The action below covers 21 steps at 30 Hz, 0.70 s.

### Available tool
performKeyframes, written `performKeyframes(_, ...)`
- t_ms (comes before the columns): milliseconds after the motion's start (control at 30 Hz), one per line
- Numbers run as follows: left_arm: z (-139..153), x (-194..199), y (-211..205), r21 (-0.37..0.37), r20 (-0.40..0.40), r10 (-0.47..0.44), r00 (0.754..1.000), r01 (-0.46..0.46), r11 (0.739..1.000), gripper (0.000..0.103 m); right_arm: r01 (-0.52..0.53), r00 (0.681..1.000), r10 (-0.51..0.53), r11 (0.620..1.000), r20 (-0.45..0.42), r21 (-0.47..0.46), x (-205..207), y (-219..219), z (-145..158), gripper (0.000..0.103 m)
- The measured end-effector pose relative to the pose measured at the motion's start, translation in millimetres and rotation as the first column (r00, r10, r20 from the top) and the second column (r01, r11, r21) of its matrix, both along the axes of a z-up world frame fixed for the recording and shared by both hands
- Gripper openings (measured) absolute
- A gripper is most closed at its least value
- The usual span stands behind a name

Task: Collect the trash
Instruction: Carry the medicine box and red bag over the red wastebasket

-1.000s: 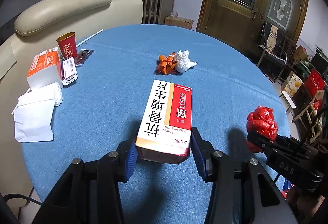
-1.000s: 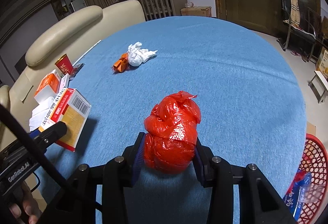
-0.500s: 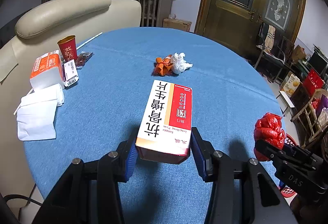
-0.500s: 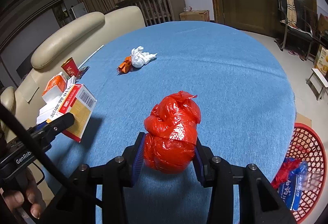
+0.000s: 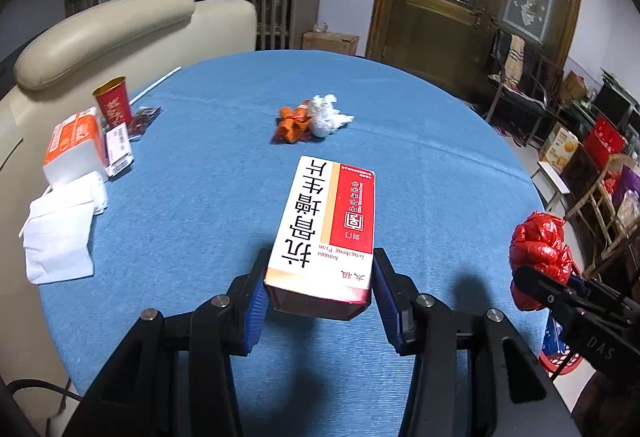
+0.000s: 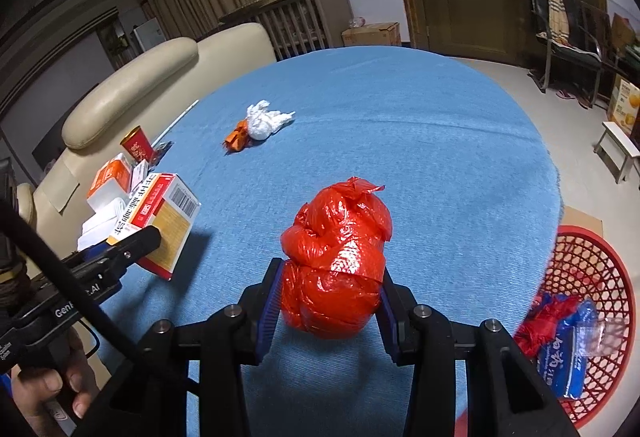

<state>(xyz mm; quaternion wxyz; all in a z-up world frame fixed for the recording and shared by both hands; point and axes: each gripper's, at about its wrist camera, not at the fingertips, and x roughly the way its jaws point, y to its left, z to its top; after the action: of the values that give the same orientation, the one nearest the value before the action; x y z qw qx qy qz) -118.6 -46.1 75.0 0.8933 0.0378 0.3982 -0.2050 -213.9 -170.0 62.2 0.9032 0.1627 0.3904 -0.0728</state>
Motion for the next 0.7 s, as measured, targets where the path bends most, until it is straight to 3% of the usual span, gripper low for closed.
performKeyframes(367, 9.4, -27.4, -66.8, 0.043, 0.037, -0.188, 0.981, 0.186, 0.982, 0.050, 0.134, 0.990, -0.136, 0.990, 0.028, 0.041, -39.2, -53.3, 2.4, 0.045)
performKeyframes(700, 28.2, -70.2, -142.6, 0.042, 0.073, -0.401, 0.913, 0.399, 0.916, 0.050, 0.321, 0.946, -0.323, 0.945, 0.024, 0.054, -99.1, -130.5, -3.4, 0.045)
